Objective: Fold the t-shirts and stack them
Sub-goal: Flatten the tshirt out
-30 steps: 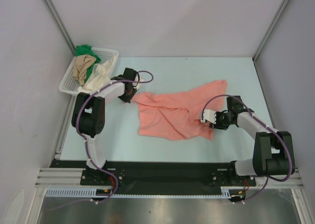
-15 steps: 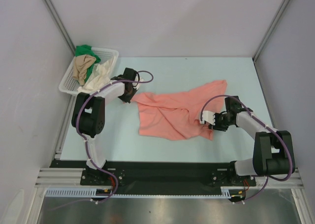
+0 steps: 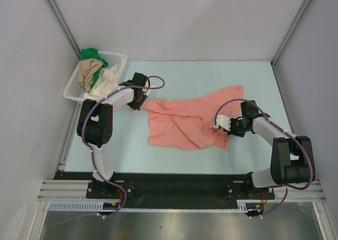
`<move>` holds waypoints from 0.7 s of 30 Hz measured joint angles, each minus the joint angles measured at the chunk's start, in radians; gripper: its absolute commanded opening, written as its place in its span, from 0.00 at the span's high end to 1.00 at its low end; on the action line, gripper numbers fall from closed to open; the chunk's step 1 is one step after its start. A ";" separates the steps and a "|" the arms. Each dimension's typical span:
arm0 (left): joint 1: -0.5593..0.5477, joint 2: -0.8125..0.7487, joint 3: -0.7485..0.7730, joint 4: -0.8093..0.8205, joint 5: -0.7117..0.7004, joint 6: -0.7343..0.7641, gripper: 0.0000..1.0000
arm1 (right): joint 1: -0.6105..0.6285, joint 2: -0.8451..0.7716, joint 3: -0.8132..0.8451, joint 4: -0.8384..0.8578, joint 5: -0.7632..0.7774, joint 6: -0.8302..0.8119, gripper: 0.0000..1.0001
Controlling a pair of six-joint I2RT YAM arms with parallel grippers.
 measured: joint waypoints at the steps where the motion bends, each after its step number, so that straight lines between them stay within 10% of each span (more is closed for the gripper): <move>1: 0.000 0.000 0.000 0.000 -0.002 0.002 0.99 | -0.005 -0.005 0.007 -0.002 0.004 0.008 1.00; 21: -0.113 -0.084 0.109 -0.072 0.027 -0.038 1.00 | -0.140 -0.135 0.436 0.053 0.121 0.739 1.00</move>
